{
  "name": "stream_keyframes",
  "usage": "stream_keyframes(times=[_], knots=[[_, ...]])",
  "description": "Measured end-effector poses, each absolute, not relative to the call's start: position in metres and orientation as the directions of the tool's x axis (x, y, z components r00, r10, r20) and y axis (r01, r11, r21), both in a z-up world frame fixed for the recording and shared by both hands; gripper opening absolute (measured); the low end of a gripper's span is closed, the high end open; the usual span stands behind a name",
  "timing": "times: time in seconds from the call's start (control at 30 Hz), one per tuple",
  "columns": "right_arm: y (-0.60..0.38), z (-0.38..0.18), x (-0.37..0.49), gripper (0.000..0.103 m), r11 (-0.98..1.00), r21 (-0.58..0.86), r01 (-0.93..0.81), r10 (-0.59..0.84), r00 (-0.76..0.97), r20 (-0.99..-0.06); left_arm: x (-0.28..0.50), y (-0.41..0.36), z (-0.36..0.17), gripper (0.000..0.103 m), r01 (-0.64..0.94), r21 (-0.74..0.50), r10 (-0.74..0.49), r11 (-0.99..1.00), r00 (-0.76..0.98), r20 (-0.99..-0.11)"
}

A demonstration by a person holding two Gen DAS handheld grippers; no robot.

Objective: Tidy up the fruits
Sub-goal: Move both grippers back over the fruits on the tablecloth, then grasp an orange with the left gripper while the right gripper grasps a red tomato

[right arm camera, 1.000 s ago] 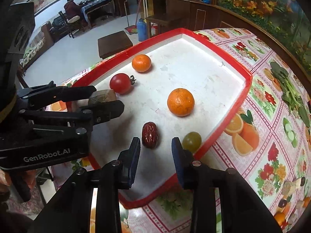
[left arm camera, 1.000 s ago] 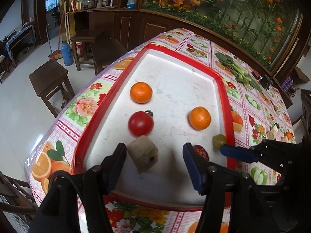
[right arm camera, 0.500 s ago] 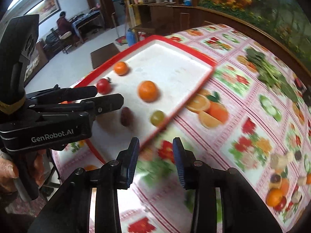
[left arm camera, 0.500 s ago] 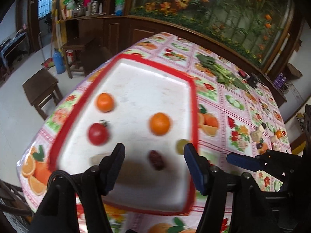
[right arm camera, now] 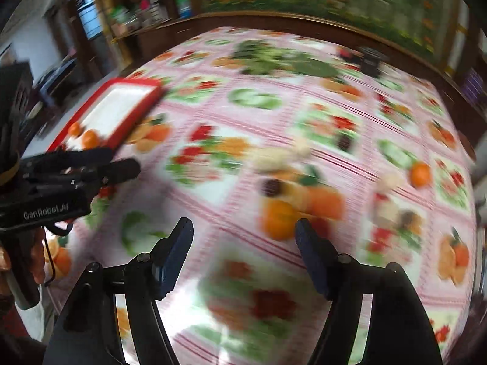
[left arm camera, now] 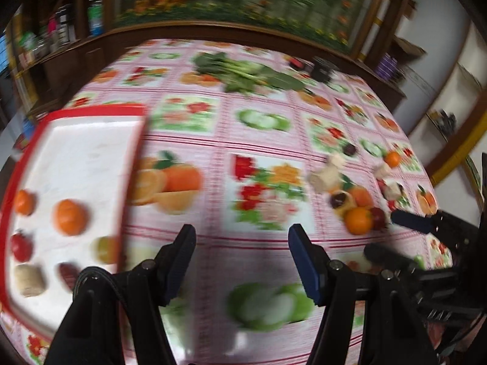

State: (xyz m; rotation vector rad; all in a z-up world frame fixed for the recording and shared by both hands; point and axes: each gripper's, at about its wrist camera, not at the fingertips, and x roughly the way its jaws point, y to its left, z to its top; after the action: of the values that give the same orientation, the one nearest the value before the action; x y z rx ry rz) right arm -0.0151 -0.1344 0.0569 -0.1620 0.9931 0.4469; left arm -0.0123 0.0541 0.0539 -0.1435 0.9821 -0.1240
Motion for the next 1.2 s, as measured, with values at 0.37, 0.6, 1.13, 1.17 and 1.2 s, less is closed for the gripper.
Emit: stream_keyframes(times=[0.37,0.6,1.13,1.17,1.2], knots=[[-0.203,0.039,0.0,0.069,0.915,0.16,-0.37,0.328,0.455,-0.828,-0.003,-0.012,0.038,0.067,0.149,-0.141,-0.197,0.979,0.49,-0.85],[-0.188,0.029,0.011,0.06,0.864,0.157,-0.478,0.382,0.42,-0.823,-0.004,-0.009,0.036,0.067,0.121,-0.133,-0.175,0.984,0.491,-0.853],[-0.198,0.022,0.02,0.029,0.793,0.2,-0.575,0.442,0.318,-0.838,-0.003,-0.041,0.036,0.067,0.147,-0.128,-0.183,0.981,0.476,-0.86],[-0.202,0.022,0.018,0.029,0.797,0.211,-0.566,0.447,0.318,-0.836,-0.002,-0.046,0.035,0.067,0.156,-0.129,-0.188,0.979,0.474,-0.86],[-0.205,0.023,0.016,0.029,0.801,0.209,-0.561,0.444,0.322,-0.836,-0.002,-0.051,0.035,0.067,0.162,-0.126,-0.189,0.979,0.472,-0.861]])
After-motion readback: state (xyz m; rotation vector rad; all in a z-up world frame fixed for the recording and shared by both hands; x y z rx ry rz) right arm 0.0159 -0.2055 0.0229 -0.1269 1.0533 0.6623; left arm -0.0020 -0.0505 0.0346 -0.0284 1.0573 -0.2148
